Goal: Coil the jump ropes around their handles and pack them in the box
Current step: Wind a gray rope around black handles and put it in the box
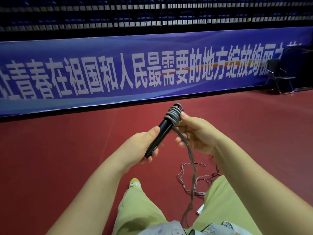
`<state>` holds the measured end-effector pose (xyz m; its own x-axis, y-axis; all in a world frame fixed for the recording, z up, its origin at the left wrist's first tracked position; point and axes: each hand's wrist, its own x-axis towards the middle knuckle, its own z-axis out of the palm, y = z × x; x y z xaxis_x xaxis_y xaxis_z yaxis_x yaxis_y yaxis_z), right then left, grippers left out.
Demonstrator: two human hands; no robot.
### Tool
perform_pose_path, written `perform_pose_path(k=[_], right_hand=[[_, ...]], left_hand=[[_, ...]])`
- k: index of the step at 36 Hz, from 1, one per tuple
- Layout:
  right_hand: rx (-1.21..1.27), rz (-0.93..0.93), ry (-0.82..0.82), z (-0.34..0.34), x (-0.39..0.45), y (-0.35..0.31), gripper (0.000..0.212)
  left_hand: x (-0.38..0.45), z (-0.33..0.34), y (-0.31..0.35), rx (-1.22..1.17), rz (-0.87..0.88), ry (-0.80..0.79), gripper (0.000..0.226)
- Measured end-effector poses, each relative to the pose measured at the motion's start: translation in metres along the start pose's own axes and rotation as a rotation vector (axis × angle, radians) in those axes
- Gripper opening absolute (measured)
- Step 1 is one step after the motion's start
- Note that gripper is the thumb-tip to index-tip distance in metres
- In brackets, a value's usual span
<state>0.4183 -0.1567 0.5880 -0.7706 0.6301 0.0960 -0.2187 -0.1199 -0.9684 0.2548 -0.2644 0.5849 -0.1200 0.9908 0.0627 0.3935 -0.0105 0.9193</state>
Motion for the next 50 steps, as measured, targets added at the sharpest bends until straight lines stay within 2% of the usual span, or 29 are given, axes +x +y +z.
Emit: perform_pose_path(k=[4, 10, 12, 15, 22, 28, 31, 33, 35, 37, 40, 42, 44, 47, 50], right_hand=[[-0.059, 0.017, 0.113, -0.001, -0.001, 0.002, 0.036], [-0.171, -0.047, 0.308, 0.007, 0.003, 0.006, 0.051], [-0.188, -0.090, 0.369, 0.011, 0.003, 0.008, 0.053], [-0.174, -0.127, 0.387, 0.014, 0.001, 0.011, 0.054], [-0.164, -0.060, 0.325, 0.018, -0.004, 0.018, 0.057], [-0.235, -0.116, 0.422, 0.019, 0.001, 0.018, 0.050], [-0.221, -0.178, 0.393, 0.018, 0.002, 0.017, 0.043], [-0.206, -0.222, 0.377, 0.017, 0.003, 0.017, 0.036], [-0.180, -0.264, 0.370, 0.015, 0.004, 0.015, 0.034], [-0.142, -0.299, 0.341, 0.014, 0.004, 0.014, 0.038], [-0.104, -0.348, 0.283, 0.014, 0.004, 0.013, 0.048], [-0.108, -0.381, 0.230, 0.014, 0.005, 0.014, 0.058], [-0.147, -0.404, 0.183, 0.015, 0.006, 0.015, 0.064], [-0.233, -0.403, 0.178, 0.015, 0.005, 0.014, 0.073], [-0.355, -0.361, 0.210, 0.014, 0.001, 0.011, 0.063]], left_hand=[[0.005, 0.004, -0.002, 0.097, 0.028, 0.089, 0.050], [0.009, 0.004, 0.004, 0.291, 0.089, 0.196, 0.063], [0.011, 0.003, 0.005, 0.364, 0.114, 0.235, 0.061], [0.011, 0.002, 0.005, 0.459, 0.120, 0.274, 0.048], [0.007, 0.002, 0.003, 0.724, 0.084, 0.396, 0.035], [0.004, 0.009, 0.004, 0.863, 0.196, 0.526, 0.042], [0.006, 0.008, 0.005, 0.802, 0.204, 0.513, 0.039], [0.007, 0.004, 0.004, 0.652, 0.186, 0.434, 0.038], [0.005, 0.002, 0.009, 0.317, 0.131, 0.267, 0.058], [0.001, 0.001, 0.013, -0.001, -0.022, 0.036, 0.083], [-0.006, 0.001, 0.017, -0.244, -0.125, -0.277, 0.086], [-0.008, 0.002, 0.015, -0.390, -0.150, -0.395, 0.085], [-0.010, 0.005, 0.015, -0.482, -0.170, -0.430, 0.084], [-0.008, 0.006, 0.012, -0.450, -0.144, -0.411, 0.080], [-0.006, 0.007, 0.011, -0.393, -0.123, -0.321, 0.074]])
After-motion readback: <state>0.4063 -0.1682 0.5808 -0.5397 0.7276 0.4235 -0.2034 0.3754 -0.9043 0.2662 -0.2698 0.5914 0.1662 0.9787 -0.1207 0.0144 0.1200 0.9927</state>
